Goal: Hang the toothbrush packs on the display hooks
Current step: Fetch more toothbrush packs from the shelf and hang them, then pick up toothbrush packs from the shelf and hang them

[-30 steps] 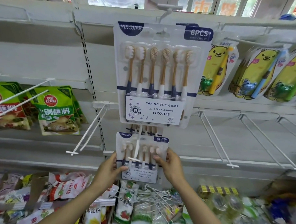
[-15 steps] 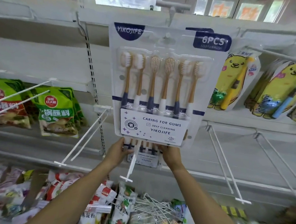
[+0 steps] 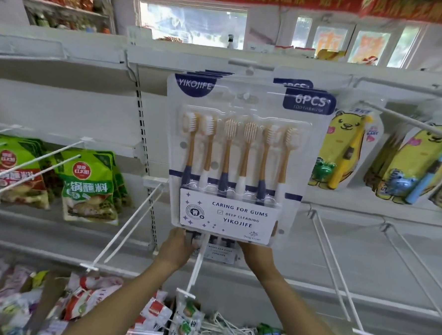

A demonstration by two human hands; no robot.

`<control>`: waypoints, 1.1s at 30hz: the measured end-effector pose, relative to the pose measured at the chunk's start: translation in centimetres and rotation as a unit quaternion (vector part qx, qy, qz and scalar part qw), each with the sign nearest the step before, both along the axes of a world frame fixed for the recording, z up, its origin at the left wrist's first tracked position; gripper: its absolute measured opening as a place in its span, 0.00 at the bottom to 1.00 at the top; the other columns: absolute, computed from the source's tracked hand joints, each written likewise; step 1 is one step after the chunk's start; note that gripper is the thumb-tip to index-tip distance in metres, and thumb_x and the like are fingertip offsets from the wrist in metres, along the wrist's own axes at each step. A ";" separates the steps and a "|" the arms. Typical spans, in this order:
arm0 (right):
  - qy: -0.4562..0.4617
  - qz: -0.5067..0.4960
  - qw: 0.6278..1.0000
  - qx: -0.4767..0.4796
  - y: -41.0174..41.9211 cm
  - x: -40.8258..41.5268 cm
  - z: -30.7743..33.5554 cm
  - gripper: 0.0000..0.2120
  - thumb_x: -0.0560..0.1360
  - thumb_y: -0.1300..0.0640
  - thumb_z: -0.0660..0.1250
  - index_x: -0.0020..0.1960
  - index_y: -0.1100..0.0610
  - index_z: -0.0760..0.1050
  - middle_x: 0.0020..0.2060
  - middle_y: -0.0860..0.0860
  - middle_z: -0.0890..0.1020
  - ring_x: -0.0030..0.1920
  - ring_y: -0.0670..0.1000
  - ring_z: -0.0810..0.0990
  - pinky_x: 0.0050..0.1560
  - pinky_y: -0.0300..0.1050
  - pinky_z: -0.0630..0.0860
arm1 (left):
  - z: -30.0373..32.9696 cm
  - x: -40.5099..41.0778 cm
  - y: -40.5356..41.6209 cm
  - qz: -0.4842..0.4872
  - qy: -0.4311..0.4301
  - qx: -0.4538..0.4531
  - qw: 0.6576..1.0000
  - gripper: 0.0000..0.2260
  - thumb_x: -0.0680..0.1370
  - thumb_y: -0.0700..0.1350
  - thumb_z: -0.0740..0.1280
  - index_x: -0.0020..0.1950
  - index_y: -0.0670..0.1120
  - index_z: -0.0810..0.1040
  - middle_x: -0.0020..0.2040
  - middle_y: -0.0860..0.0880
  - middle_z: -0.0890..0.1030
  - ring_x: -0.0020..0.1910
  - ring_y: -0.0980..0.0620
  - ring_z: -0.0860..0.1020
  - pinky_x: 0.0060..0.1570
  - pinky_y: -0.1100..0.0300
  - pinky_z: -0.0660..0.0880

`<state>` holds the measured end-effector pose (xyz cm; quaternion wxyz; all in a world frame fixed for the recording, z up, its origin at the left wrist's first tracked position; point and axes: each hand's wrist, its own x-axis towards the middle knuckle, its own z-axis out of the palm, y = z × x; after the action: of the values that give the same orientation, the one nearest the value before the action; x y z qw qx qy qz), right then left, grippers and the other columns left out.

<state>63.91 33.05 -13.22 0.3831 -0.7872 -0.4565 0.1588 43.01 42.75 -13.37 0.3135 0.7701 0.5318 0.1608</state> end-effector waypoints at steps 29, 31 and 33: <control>-0.337 -0.009 0.941 -0.034 -32.3 -2.9 3.2 0.28 0.75 0.47 0.66 0.73 0.53 0.67 0.67 0.49 0.72 0.68 0.53 0.71 0.65 0.49 0.73 | 2.3 1.6 -22.5 -0.339 0.002 0.334 0.879 0.28 0.72 0.59 0.65 0.71 0.53 0.68 0.67 0.54 0.72 0.66 0.53 0.70 0.66 0.57 0.64; -0.331 -0.017 0.943 -0.038 -34.2 -2.0 3.3 0.28 0.77 0.45 0.65 0.74 0.51 0.66 0.69 0.48 0.71 0.69 0.52 0.70 0.66 0.48 0.72 | 2.6 3.0 -24.4 -0.359 -0.004 0.326 0.875 0.28 0.72 0.59 0.65 0.71 0.54 0.69 0.66 0.55 0.72 0.65 0.54 0.70 0.66 0.57 0.66; -0.327 -0.021 0.944 -0.043 -36.1 -0.7 3.6 0.28 0.76 0.46 0.64 0.74 0.51 0.65 0.69 0.47 0.70 0.70 0.51 0.69 0.68 0.48 0.71 | 2.8 4.9 -26.3 -0.381 -0.012 0.322 0.867 0.27 0.72 0.59 0.65 0.70 0.54 0.70 0.65 0.56 0.73 0.64 0.54 0.71 0.65 0.56 0.69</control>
<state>63.16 -3.01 -9.62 0.1817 -0.8210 -0.5326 -0.0965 47.91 16.45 -10.56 0.0916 0.9690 0.1116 0.2004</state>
